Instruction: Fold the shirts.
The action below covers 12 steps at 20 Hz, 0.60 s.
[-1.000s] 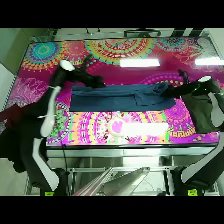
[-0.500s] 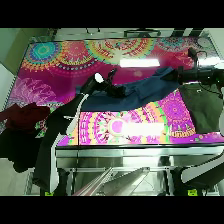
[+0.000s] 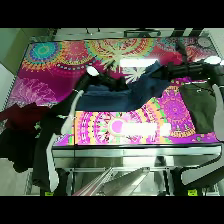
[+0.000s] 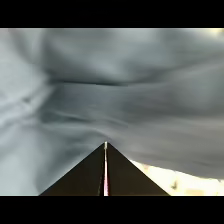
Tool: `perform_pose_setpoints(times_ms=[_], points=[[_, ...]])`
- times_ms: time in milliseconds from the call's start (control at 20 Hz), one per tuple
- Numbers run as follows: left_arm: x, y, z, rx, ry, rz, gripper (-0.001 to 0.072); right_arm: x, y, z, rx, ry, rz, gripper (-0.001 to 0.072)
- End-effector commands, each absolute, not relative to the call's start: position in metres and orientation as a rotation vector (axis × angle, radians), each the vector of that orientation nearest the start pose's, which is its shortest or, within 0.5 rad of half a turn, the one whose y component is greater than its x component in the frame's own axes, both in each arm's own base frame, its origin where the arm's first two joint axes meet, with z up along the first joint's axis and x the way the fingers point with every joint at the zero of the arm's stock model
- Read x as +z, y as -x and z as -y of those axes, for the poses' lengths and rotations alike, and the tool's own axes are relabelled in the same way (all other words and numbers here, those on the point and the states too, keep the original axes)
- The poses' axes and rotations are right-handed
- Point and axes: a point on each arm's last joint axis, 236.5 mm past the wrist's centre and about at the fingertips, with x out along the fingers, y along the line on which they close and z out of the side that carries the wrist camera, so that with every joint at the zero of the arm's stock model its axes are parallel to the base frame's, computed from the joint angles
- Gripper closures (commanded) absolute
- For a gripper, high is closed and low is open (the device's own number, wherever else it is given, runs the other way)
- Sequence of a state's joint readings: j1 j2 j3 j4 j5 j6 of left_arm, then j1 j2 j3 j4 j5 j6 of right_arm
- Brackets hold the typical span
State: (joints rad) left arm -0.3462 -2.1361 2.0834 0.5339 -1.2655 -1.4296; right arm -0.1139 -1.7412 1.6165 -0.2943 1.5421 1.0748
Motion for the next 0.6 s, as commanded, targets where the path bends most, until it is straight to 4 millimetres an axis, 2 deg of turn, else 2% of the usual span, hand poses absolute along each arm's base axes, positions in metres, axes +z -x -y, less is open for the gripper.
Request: perform_pose_setpoints(times_ms=[0, 100, 200, 300, 400, 450, 500, 550], points=[[0.138, -0.46, 0.31, -1.096, 0.621, -1.175, 0.0708, 0.128, -0.453, -0.242, 1.11, -0.752, -1.042, 0.0695], [0.193, -0.465, 0.256, -1.027, 0.621, -1.026, 0.0708, 0.133, -0.455, -0.31, 1.111, -0.758, -0.982, 0.0695], [0.23, -0.465, 0.21, -0.971, 0.605, -0.913, 0.0706, 0.12, -0.455, -0.385, 1.052, -0.743, -0.916, 0.0694], [0.25, -0.46, 0.176, -0.945, 0.554, -0.834, 0.0706, 0.085, -0.452, -0.455, 0.951, -0.716, -0.852, 0.0695], [0.255, -0.456, 0.154, -0.922, 0.529, -0.802, 0.0694, 0.038, -0.441, -0.514, 0.89, -0.624, -0.762, 0.0694], [0.253, -0.455, 0.144, -0.91, 0.529, -0.8, 0.0687, 0.015, -0.433, -0.538, 0.859, -0.606, -0.737, 0.0593], [0.249, -0.453, 0.139, -0.903, 0.526, -0.8, 0.0687, -0.006, -0.42, -0.561, 0.853, -0.607, -0.744, 0.0223], [0.244, -0.452, 0.134, -0.89, 0.544, -0.808, 0.0687, -0.018, -0.404, -0.581, 0.895, -0.594, -0.763, 0.0053]])
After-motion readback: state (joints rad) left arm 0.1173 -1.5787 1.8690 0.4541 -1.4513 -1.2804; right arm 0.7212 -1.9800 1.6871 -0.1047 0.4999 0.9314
